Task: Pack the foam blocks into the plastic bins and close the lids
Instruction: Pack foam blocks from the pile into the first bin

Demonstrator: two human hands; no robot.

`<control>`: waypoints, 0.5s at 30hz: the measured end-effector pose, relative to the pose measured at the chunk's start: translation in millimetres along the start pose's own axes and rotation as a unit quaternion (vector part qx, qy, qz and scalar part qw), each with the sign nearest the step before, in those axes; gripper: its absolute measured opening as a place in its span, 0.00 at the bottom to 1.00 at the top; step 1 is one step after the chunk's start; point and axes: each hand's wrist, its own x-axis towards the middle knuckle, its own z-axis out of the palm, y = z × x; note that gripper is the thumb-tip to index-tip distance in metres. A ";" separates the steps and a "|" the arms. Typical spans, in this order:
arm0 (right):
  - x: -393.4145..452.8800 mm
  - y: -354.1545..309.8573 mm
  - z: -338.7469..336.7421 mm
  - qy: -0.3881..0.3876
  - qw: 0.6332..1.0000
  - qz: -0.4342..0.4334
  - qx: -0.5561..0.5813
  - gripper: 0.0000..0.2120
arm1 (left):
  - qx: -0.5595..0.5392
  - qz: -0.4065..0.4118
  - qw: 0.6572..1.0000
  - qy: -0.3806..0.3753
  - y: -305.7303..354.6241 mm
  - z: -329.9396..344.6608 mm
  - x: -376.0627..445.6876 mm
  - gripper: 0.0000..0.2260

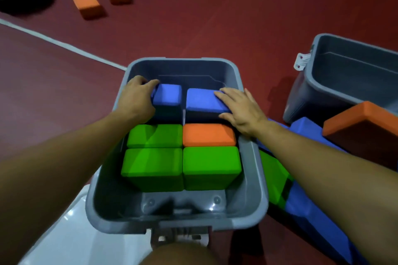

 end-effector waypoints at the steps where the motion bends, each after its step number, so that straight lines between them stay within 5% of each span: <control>1: -0.6 -0.7 3.8 -0.011 1.000 -0.001 -0.002 0.32 | -0.003 0.002 1.000 -0.010 -0.6 4.8 0.3 0.35; 15: 4.7 -8.2 11.2 -0.123 0.986 -0.004 -0.108 0.29 | -0.005 -0.013 0.997 -0.077 -13.5 38.0 -10.4 0.36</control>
